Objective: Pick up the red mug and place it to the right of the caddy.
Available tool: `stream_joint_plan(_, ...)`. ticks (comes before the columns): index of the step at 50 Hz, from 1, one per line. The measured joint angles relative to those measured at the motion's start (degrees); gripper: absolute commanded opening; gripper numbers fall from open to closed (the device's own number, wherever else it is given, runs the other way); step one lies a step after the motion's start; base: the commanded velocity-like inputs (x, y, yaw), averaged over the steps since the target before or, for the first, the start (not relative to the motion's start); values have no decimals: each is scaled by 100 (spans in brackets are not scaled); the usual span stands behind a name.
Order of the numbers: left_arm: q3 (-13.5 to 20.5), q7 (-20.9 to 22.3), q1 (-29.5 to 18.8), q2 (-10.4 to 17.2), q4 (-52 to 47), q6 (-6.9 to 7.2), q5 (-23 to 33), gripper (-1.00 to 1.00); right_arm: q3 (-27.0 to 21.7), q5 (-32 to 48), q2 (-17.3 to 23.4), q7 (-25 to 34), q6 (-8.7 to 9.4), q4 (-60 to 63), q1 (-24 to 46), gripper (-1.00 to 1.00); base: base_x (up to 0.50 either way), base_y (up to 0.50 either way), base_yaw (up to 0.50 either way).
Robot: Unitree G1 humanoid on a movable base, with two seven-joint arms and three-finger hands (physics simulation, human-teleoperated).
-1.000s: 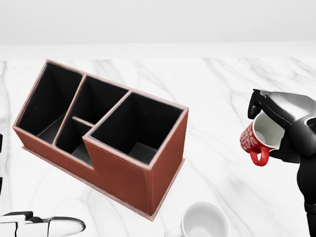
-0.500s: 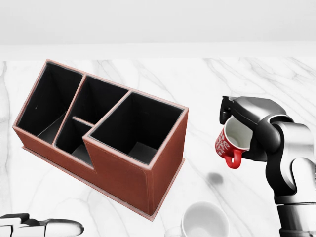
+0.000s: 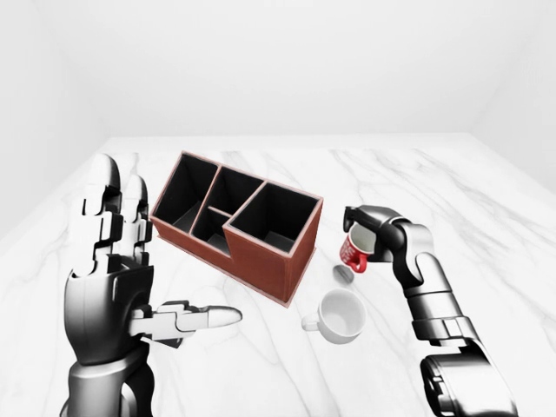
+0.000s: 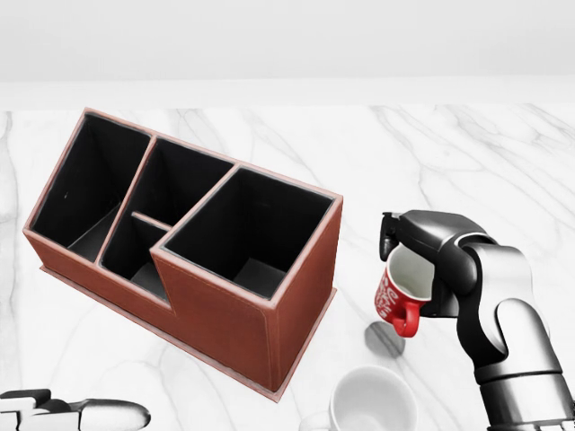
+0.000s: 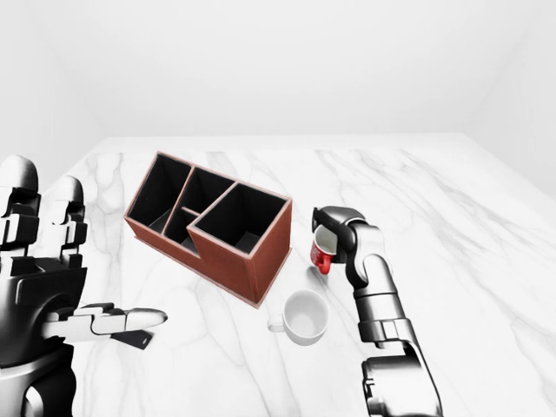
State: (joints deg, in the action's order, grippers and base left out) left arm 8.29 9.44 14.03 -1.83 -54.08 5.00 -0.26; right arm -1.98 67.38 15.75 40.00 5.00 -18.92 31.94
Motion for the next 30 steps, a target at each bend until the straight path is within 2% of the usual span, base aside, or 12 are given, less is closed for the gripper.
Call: stream_joint_plan(30,109,42,-15,-18,-76,0,-65,100,276,-99,-333,-33,0,-910,245,-100,0,0,0)
